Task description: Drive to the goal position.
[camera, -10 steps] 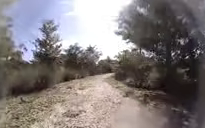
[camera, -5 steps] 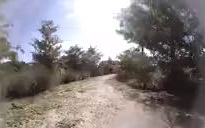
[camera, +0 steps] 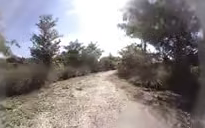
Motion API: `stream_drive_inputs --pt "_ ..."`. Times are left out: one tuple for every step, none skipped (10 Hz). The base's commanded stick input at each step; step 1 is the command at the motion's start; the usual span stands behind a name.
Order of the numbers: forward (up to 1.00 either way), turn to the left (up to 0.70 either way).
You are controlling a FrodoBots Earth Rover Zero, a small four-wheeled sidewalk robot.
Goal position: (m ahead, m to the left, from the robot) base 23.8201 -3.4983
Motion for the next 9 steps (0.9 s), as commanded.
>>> stream_drive_inputs --pt "0.50 0.00" --pt "0.53 0.00" --pt "0.64 0.00" --pt "0.70 0.00" --pt "0.70 0.00" --pt "0.70 0.00" --pt "0.70 0.00" --pt "0.70 0.00" --pt "0.70 0.00"
